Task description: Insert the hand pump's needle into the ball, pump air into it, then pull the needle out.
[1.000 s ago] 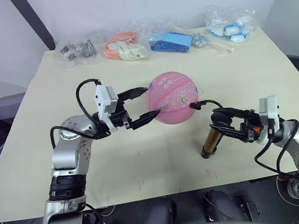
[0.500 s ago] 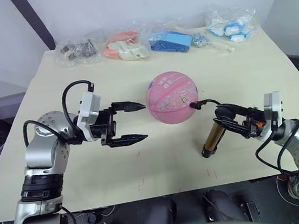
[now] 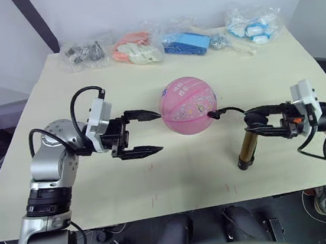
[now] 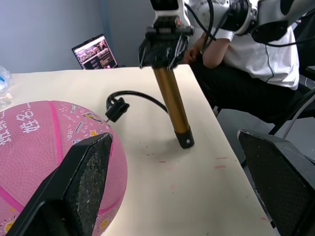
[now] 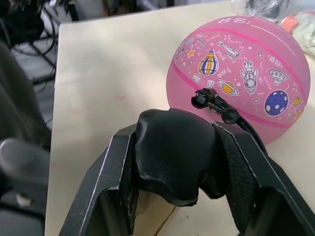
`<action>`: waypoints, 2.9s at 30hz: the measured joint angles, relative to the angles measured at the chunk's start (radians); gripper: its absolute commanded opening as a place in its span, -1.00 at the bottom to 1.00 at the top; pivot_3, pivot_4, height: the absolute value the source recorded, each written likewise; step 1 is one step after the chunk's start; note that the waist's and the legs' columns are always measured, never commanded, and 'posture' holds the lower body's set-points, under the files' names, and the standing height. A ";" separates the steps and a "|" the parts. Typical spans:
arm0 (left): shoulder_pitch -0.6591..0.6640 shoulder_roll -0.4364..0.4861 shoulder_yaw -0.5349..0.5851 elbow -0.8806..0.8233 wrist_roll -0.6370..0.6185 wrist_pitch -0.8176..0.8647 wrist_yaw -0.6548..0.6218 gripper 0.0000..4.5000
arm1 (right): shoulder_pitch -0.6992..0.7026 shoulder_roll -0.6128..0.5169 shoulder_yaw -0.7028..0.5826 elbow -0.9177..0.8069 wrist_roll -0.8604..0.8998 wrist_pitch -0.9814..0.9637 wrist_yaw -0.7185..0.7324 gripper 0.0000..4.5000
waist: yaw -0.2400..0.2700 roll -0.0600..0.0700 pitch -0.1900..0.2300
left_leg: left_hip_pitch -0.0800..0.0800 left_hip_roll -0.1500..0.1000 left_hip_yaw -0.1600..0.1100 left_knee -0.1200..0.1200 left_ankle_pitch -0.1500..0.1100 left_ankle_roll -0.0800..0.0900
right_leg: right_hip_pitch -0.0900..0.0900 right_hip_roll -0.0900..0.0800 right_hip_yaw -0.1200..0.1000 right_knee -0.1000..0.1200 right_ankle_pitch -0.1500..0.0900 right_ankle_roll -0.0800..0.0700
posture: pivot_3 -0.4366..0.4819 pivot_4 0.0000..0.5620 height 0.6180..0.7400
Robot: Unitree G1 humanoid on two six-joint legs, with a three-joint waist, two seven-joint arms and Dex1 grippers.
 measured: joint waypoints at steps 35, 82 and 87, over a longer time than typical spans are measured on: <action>0.019 -0.016 -0.011 0.024 0.004 -0.051 -0.005 1.00 | -0.118 0.077 0.257 -0.055 -0.300 -0.005 -0.059 0.99 | 0.001 -0.002 0.001 | -0.009 0.000 0.003 0.018 0.000 0.000 | -0.008 0.002 0.002 0.014 0.006 -0.001 | -0.05 -0.47 1.00; -0.279 -0.186 -0.025 0.347 0.172 -0.143 0.226 1.00 | 0.417 0.357 -0.155 -0.228 -0.009 -0.274 -0.249 0.99 | -0.004 -0.002 0.001 | -0.008 0.000 0.007 0.020 0.001 0.000 | -0.008 0.007 0.007 0.016 0.009 0.001 | -0.05 -0.47 1.00; -0.363 -0.264 -0.052 0.423 0.228 -0.152 0.313 1.00 | 0.438 0.364 -0.160 -0.247 -0.003 -0.286 -0.264 0.99 | -0.001 -0.003 0.001 | -0.008 0.000 0.007 0.021 0.001 0.000 | -0.008 0.008 0.007 0.016 0.010 0.002 | -0.05 -0.47 1.00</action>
